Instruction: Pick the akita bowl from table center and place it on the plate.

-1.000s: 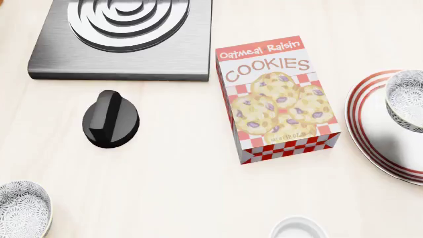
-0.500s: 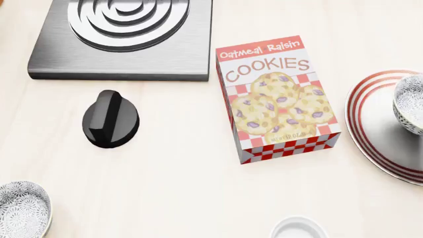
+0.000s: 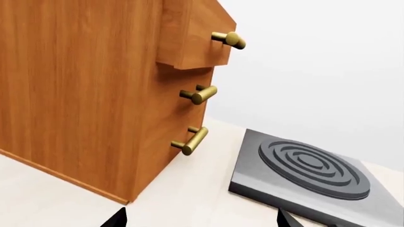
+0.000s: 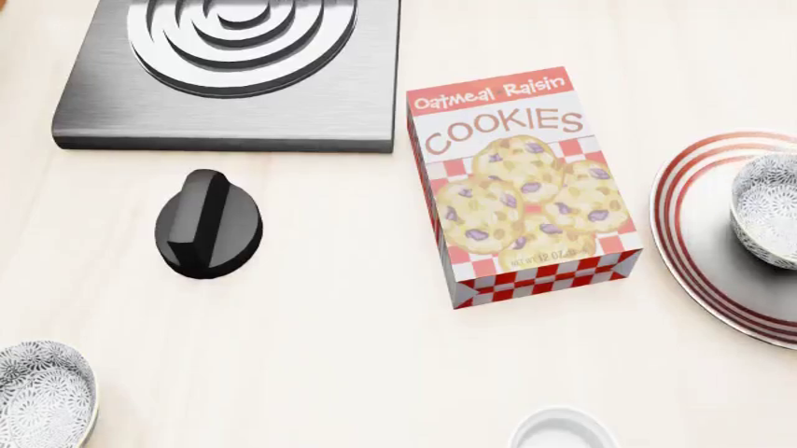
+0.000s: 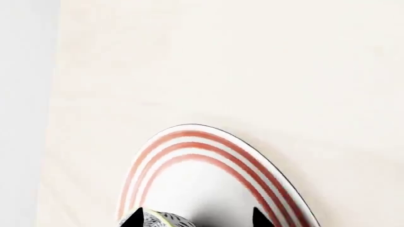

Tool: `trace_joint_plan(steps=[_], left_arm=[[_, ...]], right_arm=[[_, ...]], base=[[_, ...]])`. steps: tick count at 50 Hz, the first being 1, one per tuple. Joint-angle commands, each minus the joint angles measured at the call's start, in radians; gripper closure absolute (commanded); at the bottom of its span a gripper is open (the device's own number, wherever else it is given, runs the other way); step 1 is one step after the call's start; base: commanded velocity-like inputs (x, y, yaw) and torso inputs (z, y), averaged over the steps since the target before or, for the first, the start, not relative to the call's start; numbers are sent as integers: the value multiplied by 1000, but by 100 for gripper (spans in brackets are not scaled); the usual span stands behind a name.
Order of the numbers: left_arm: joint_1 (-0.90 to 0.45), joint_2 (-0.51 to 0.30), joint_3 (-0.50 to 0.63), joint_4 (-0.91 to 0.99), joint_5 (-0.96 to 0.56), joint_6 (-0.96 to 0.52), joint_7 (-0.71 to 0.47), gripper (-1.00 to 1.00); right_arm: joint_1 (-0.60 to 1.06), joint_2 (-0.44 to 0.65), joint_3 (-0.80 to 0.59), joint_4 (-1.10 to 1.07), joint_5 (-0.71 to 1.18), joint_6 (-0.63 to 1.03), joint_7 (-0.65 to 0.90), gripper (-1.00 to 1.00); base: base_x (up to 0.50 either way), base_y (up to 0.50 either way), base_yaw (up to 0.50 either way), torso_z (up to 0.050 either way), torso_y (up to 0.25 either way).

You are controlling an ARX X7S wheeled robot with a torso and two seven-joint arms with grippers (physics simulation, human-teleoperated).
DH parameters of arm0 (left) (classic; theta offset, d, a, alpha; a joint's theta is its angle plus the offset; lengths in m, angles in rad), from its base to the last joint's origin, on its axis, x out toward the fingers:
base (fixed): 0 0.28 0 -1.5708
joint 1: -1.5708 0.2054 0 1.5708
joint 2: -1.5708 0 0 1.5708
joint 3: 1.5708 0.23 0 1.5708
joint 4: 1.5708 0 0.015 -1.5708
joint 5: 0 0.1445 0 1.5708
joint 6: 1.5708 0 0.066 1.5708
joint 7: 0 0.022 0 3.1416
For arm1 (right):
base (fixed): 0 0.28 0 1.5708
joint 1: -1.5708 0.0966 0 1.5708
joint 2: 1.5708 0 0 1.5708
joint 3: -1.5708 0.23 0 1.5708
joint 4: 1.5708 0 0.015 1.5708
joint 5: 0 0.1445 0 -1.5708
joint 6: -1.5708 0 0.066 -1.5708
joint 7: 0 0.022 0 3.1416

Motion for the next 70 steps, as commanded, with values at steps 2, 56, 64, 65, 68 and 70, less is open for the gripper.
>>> trace_joint_plan(steps=[2, 56, 64, 65, 68, 70], left_arm=[[2, -6, -3, 8, -9, -1, -6, -100], [9, -19, -1, 22, -22, 14, -18, -100], [7, -20, -1, 21, -26, 14, -21, -100], [7, -21, 0, 22, -26, 14, -21, -100], [5, -20, 2, 19, -26, 15, -21, -100], [6, -21, 1, 22, -28, 14, -23, -100]], right_arm=[[-111, -152, 210, -455, 110, -177, 94, -100], [-207, -188, -195, -1168, 267, 380, 283, -100], [-185, -187, -209, -1277, 321, 421, 317, -100], [-179, -187, -210, -1297, 331, 431, 329, -100], [-168, -187, -211, -1326, 351, 445, 345, -100], [-167, -181, -227, -1360, 344, 433, 340, -100]], base=[[0, 0, 0, 0, 0], [0, 0, 0, 0, 0], [0, 0, 0, 0, 0], [0, 0, 0, 0, 0], [0, 0, 0, 0, 0], [0, 0, 0, 0, 0]])
